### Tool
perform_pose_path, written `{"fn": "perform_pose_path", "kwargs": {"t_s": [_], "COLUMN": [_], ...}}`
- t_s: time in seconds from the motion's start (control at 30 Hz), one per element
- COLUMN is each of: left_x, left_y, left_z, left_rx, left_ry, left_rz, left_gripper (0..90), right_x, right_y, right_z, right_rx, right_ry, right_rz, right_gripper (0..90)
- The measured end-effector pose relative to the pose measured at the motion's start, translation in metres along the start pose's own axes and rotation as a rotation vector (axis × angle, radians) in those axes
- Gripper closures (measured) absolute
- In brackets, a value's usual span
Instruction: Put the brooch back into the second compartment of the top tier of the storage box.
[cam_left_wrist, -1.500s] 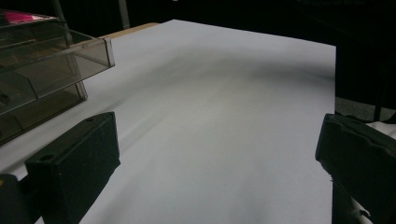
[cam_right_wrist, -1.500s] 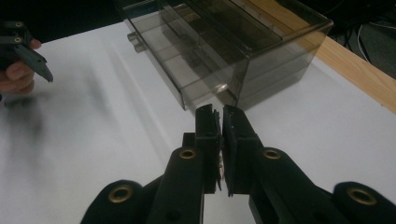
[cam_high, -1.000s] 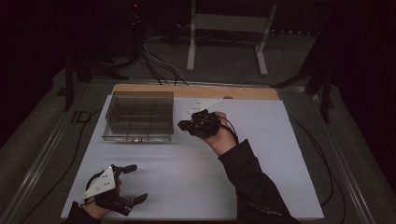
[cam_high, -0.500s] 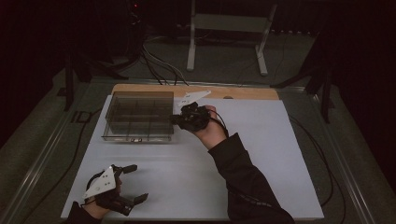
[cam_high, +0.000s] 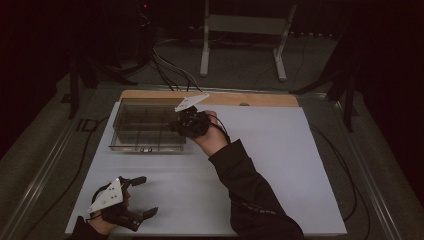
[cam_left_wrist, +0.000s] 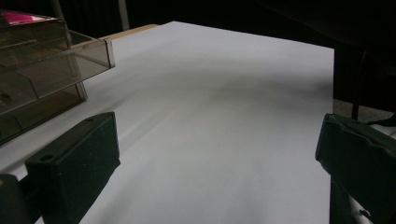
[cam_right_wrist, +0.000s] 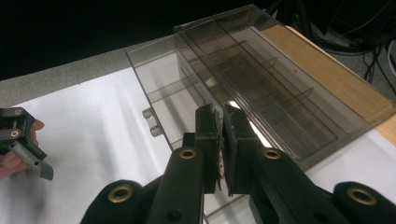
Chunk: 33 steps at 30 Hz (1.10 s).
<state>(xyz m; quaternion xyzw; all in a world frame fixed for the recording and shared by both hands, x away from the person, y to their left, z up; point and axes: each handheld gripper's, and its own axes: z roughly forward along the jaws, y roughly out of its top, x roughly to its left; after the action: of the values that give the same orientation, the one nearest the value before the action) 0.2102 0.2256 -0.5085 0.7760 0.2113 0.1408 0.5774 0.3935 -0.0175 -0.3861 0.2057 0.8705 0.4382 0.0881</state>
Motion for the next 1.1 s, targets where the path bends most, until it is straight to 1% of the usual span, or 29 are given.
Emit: {"fn": "perform_pose_path", "kwargs": {"t_s": [0.1, 0.23, 0.27, 0.33, 0.43, 0.57, 0.7, 0.77, 0.87, 1.0, 1.1], "left_x": [0.0, 0.0, 0.0, 0.0, 0.0, 0.0, 0.0, 0.0, 0.0, 0.0, 0.0], "left_y": [0.0, 0.0, 0.0, 0.0, 0.001, 0.0, 0.0, 0.0, 0.0, 0.001, 0.001], "left_z": [0.0, 0.0, 0.0, -0.001, -0.001, -0.001, -0.001, -0.001, -0.001, -0.002, -0.002], "left_rx": [0.002, -0.001, -0.001, -0.002, -0.004, -0.007, -0.007, -0.005, -0.007, -0.009, -0.01], "left_ry": [0.001, -0.001, -0.001, 0.0, 0.0, -0.003, -0.003, -0.002, -0.001, -0.001, -0.002], "left_rz": [0.001, -0.001, -0.001, 0.002, 0.001, -0.003, -0.003, -0.001, 0.001, 0.0, -0.001], "left_gripper": [0.7, 0.7, 0.7, 0.7, 0.7, 0.7, 0.7, 0.7, 0.7, 0.7, 0.7], "right_x": [0.002, 0.005, 0.005, 0.008, 0.011, 0.015, 0.017, 0.019, 0.022, 0.025, 0.026], "right_y": [0.002, 0.006, 0.006, 0.008, 0.011, 0.015, 0.017, 0.019, 0.022, 0.023, 0.022], "right_z": [0.006, 0.015, 0.015, 0.022, 0.028, 0.038, 0.045, 0.051, 0.057, 0.068, 0.075], "right_rx": [-0.003, 0.0, 0.0, 0.002, -0.003, 0.005, 0.015, 0.01, 0.007, 0.024, 0.031], "right_ry": [0.008, 0.021, 0.021, 0.029, 0.041, 0.045, 0.058, 0.069, 0.071, 0.067, 0.068], "right_rz": [0.006, 0.001, 0.001, -0.008, -0.001, -0.012, -0.007, -0.005, -0.006, 0.009, 0.011], "right_gripper": [85.7, 85.7, 85.7, 85.7, 85.7, 85.6, 85.6, 85.6, 85.7, 85.6, 85.6]}}
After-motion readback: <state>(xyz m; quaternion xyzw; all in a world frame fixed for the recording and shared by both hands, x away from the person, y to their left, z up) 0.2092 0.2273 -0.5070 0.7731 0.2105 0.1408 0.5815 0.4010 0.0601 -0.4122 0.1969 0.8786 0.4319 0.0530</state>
